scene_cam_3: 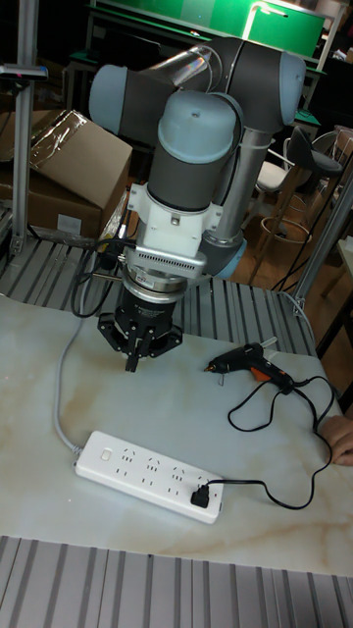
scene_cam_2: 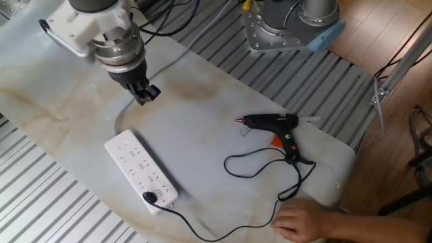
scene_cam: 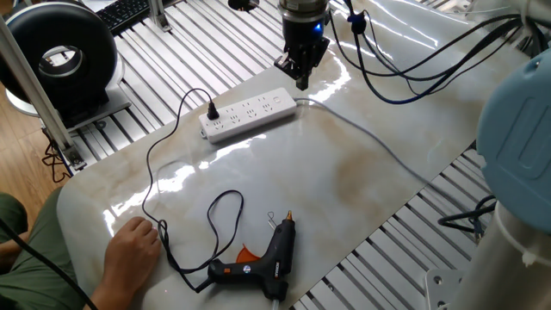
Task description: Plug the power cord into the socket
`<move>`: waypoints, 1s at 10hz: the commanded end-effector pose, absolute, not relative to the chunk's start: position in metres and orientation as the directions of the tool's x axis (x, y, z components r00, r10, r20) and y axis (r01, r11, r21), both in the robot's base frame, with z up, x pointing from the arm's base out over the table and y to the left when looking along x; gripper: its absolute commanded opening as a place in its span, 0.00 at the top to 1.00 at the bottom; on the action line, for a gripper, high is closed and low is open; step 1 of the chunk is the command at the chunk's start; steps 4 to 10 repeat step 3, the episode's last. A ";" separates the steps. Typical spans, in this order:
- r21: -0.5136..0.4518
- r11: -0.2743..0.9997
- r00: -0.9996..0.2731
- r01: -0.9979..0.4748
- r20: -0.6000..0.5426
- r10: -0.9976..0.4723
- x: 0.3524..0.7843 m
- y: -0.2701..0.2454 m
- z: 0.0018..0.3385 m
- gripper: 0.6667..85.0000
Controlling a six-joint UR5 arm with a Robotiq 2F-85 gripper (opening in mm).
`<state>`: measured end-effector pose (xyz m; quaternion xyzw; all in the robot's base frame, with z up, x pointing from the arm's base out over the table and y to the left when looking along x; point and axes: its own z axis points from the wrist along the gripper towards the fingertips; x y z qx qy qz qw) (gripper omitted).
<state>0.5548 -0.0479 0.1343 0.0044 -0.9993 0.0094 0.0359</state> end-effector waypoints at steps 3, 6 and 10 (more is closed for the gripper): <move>-0.020 1.000 -0.998 -0.009 0.064 -0.008 0.557 -0.045 0.127 0.87; -0.020 1.000 -0.998 -0.009 0.064 -0.008 0.557 -0.045 0.127 0.87; -0.020 1.000 -0.998 -0.009 0.064 -0.008 0.557 -0.045 0.127 0.87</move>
